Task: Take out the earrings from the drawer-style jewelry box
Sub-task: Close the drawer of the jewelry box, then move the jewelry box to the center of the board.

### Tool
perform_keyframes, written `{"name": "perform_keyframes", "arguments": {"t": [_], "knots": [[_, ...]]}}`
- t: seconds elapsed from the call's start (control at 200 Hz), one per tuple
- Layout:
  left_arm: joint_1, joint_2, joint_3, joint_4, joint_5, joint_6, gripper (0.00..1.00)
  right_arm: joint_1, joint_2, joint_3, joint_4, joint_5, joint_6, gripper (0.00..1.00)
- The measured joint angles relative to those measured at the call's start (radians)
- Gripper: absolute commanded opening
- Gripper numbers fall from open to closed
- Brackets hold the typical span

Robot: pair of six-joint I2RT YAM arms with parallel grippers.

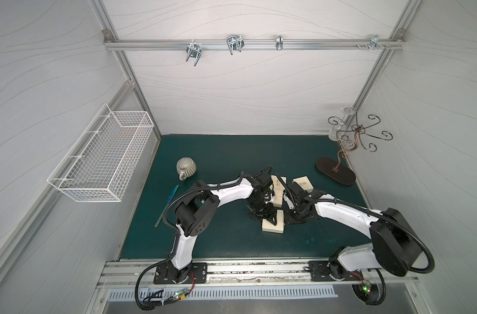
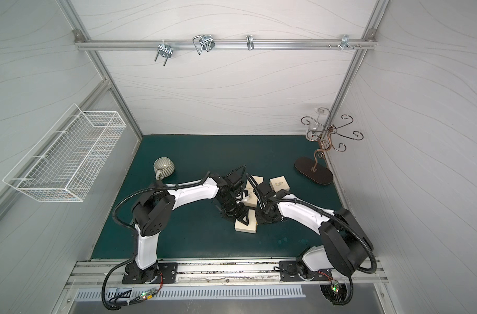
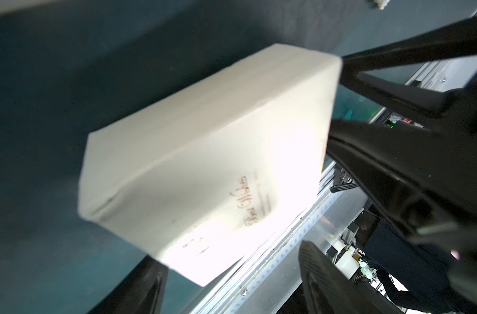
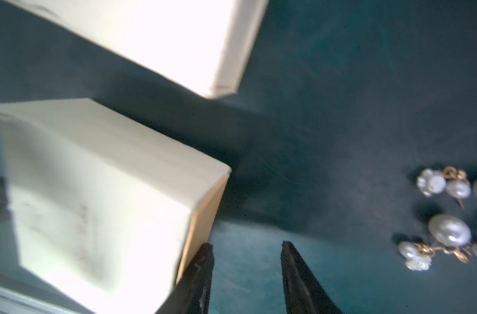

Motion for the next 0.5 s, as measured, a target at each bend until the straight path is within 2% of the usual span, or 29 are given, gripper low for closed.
{"name": "perform_keyframes", "arguments": {"t": [0.155, 0.5], "knots": [[0.002, 0.000, 0.000, -0.026, -0.047, -0.009, 0.71, 0.011, 0.051, 0.054, 0.005, 0.007, -0.007, 0.44], [0.058, -0.041, -0.030, -0.036, -0.279, -0.116, 0.70, 0.020, 0.215, 0.209, 0.043, -0.055, -0.037, 0.45]]}}
